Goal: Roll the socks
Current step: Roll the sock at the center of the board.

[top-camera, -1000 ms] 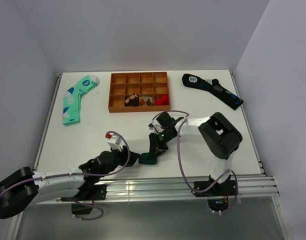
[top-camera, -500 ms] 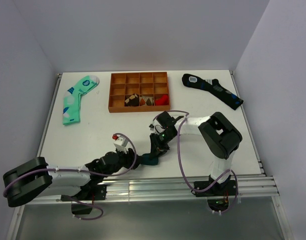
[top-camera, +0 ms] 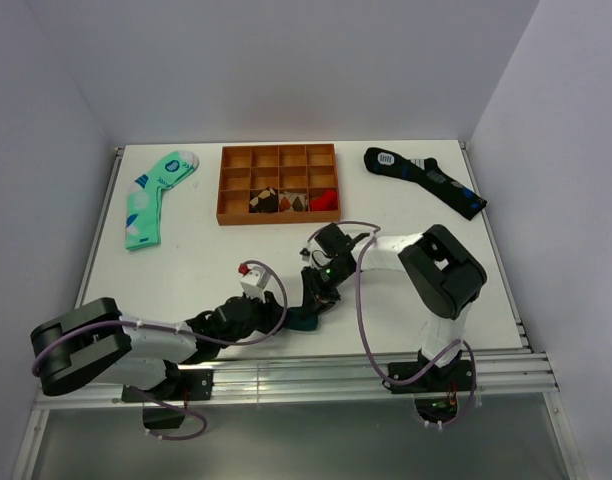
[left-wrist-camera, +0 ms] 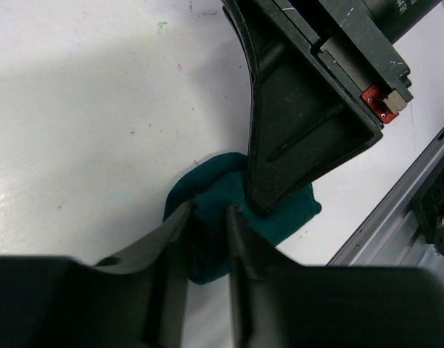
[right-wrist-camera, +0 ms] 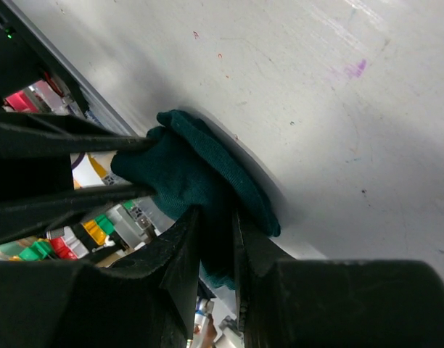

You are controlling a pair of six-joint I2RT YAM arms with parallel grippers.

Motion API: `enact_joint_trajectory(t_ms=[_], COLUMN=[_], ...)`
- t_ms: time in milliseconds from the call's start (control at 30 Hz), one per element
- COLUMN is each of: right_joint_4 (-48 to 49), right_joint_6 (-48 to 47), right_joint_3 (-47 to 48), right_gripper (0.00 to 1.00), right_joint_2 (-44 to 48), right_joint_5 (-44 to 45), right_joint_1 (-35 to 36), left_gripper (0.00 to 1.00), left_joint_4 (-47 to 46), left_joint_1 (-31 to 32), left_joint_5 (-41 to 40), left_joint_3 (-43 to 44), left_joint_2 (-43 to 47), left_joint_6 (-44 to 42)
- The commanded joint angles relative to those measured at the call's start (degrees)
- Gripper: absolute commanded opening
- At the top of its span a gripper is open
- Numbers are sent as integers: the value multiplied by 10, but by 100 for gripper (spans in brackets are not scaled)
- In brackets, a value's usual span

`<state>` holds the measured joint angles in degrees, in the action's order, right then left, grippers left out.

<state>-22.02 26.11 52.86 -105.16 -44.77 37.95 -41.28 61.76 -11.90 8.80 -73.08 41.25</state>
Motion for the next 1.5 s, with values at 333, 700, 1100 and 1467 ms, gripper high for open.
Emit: enact_joint_trajectory(t_ms=[333, 700, 1100, 1467], right_joint_4=[67, 173, 239, 274], right_joint_6=[12, 74, 125, 142], right_joint_3=[-98, -167, -239, -295], right_gripper=[33, 41, 49, 51], right_joint_2=[32, 100, 216, 321], right_joint_5=[173, 228, 296, 332], right_joint_1=[5, 20, 23, 29], left_gripper=[4, 0, 0, 0], left_joint_4=[78, 173, 233, 247], left_joint_1=[5, 6, 6, 6], left_joint_5=[6, 12, 8, 13], left_joint_3=[62, 126, 155, 170], left_joint_2=[-82, -152, -168, -183], left_joint_6=[10, 11, 6, -1])
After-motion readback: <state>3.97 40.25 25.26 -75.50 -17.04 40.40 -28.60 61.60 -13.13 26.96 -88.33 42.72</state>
